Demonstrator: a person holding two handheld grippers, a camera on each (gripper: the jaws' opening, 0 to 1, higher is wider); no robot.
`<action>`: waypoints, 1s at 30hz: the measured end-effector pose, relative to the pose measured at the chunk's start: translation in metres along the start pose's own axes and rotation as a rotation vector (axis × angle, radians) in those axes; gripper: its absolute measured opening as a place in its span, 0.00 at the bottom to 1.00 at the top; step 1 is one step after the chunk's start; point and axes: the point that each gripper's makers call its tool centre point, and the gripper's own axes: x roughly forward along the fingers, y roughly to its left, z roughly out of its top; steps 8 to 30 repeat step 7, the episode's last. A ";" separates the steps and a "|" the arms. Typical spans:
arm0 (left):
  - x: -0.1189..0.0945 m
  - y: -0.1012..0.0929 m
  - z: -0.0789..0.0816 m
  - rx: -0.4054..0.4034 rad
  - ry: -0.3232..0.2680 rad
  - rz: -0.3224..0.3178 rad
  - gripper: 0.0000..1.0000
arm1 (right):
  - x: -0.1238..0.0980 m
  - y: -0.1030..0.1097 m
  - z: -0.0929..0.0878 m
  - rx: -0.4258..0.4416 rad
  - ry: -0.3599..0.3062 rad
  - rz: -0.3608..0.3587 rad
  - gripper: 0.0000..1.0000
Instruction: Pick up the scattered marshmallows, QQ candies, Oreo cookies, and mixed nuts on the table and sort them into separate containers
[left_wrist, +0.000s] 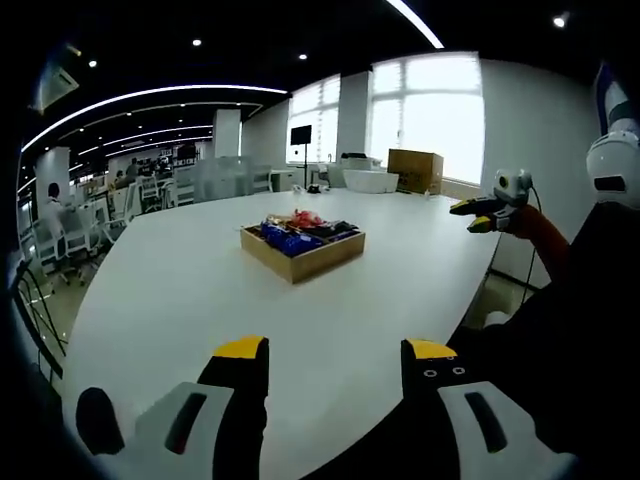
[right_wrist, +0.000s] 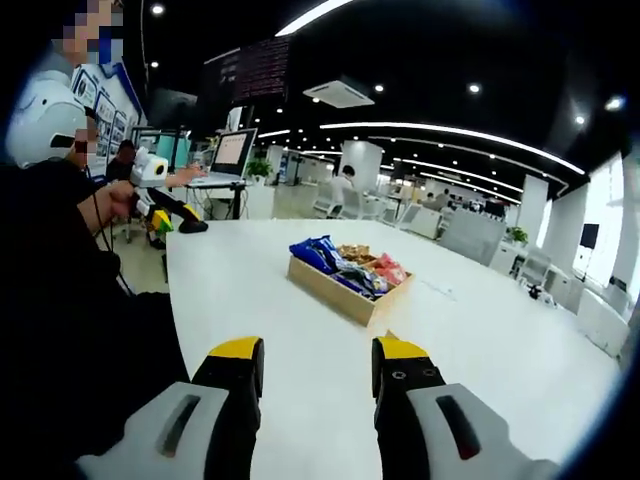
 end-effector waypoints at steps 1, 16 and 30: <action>0.000 0.000 0.000 -0.001 -0.001 -0.001 0.58 | 0.000 0.000 0.000 0.001 -0.002 -0.002 0.39; -0.001 -0.002 -0.003 -0.007 0.000 -0.004 0.58 | -0.002 0.000 0.002 0.004 -0.010 -0.010 0.39; -0.001 -0.002 -0.003 -0.007 0.000 -0.004 0.58 | -0.002 0.000 0.002 0.004 -0.010 -0.010 0.39</action>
